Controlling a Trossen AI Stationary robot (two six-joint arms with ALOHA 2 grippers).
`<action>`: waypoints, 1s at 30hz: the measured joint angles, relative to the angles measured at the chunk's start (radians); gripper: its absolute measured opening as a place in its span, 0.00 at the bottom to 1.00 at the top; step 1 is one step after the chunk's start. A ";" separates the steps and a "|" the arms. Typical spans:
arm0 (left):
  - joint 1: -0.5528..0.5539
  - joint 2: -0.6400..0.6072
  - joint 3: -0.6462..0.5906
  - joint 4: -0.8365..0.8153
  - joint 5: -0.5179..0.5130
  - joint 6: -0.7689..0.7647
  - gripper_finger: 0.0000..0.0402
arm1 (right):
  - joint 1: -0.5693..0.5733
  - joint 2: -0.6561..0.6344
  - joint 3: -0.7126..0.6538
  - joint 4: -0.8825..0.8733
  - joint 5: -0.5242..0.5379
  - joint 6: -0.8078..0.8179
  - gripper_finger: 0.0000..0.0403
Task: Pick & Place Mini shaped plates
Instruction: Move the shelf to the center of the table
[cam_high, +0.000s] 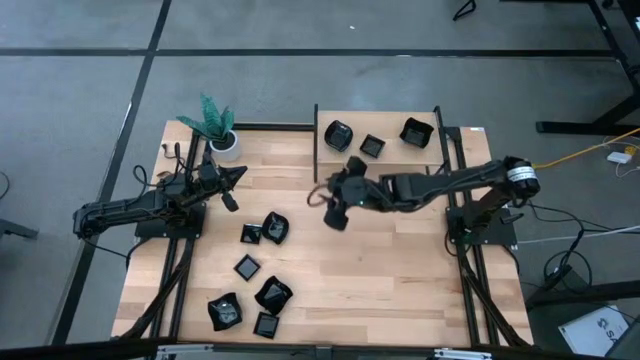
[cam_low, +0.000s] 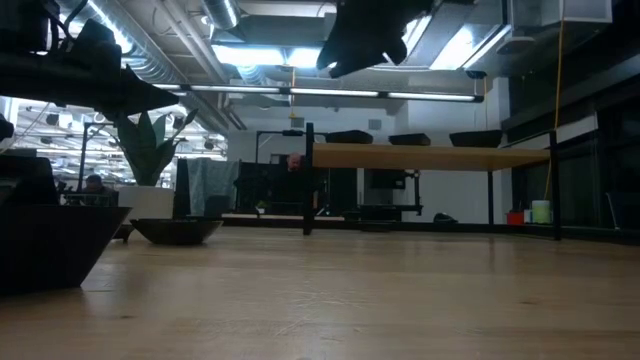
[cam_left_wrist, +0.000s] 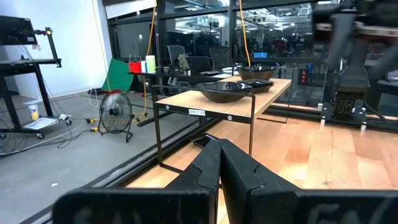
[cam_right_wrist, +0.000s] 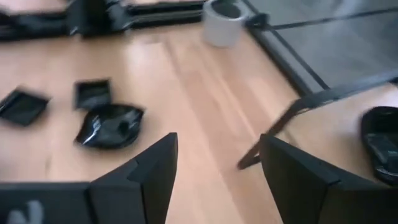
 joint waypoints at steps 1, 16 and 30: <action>0.000 0.000 0.000 0.000 0.000 0.000 0.01 | 0.011 0.000 0.000 0.000 -0.018 -0.015 0.56; 0.000 0.000 0.000 0.000 0.000 0.000 0.01 | 0.127 -0.002 -0.167 0.127 -0.331 -0.091 0.56; 0.000 0.000 0.000 0.000 0.000 0.000 0.01 | 0.143 0.012 -0.608 0.752 0.072 0.022 0.55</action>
